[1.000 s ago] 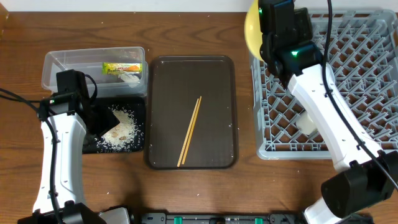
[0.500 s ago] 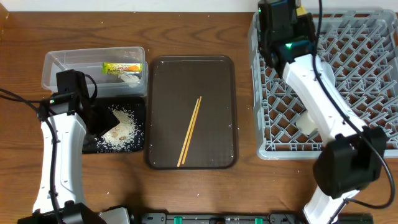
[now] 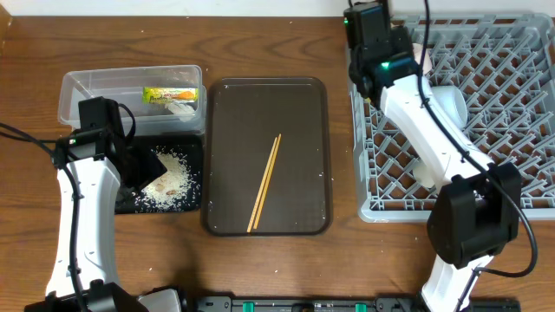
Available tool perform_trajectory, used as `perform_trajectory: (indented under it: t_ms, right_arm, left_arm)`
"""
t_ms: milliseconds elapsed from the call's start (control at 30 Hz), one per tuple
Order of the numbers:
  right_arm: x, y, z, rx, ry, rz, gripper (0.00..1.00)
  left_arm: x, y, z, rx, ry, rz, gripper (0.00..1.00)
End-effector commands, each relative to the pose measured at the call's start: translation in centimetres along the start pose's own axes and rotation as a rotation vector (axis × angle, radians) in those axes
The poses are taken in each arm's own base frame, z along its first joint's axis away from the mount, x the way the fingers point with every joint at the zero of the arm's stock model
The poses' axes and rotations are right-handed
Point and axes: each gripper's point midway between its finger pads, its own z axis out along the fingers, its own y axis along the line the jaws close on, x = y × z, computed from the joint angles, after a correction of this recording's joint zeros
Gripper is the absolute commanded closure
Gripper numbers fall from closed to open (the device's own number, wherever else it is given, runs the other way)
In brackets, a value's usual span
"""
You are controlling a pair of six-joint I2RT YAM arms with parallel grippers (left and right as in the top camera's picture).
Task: Sort waste into correct bins and load items into the dishwasher rack
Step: 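Lift the yellow plate and stand it upright in the rack, then reach the right gripper to the chopsticks and grasp one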
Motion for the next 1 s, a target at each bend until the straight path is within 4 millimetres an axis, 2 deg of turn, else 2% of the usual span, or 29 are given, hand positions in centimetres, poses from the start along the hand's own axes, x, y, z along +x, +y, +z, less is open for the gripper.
perform_trajectory:
  t_ms: [0,133,233,333,433,500,567,733,900,967]
  right_arm:
    - [-0.3,1.0,-1.0,-0.044,-0.008,0.026,0.57]
    - [-0.6,0.9,-2.6,-0.11,-0.011,0.094,0.45]
    - [-1.4,1.9,-5.1,-0.275,-0.032,0.105,0.41]
    - [-1.7,4.4,-8.8,-0.536,-0.038,0.125,0.41]
    - [-0.8,8.0,-12.5,-0.8,0.032,0.172,0.43]
    - [0.8,10.4,-14.8,-0.937,0.133,0.192,0.43]
    - [2.8,12.3,-16.3,-0.993,0.239,0.185,0.42]
    - [8.4,17.0,-19.0,-1.016,0.463,0.076,0.4]
    - [12.1,21.6,-21.2,-1.009,0.602,0.021,0.41]
    - [13.5,23.1,-21.5,-0.991,0.645,0.012,0.44]
  left_arm:
    - [-0.3,0.1,-0.3,0.0,-0.011,-0.014,0.31]
    - [-0.3,0.1,-0.3,-0.001,-0.01,-0.014,0.3]
    - [-0.3,0.1,-0.3,-0.001,-0.01,-0.014,0.31]
    - [-0.3,0.1,-0.3,0.0,-0.011,-0.014,0.3]
    - [-0.3,0.1,-0.3,0.0,-0.011,-0.014,0.3]
    - [-0.3,0.1,-0.3,0.0,-0.011,-0.014,0.31]
    - [-0.3,0.1,-0.3,0.0,-0.011,-0.014,0.31]
    - [-0.3,0.1,-0.3,0.0,-0.011,-0.014,0.31]
    - [-0.3,0.1,-0.3,0.0,-0.011,-0.014,0.3]
    - [-0.3,0.1,-0.3,-0.001,-0.01,-0.014,0.31]
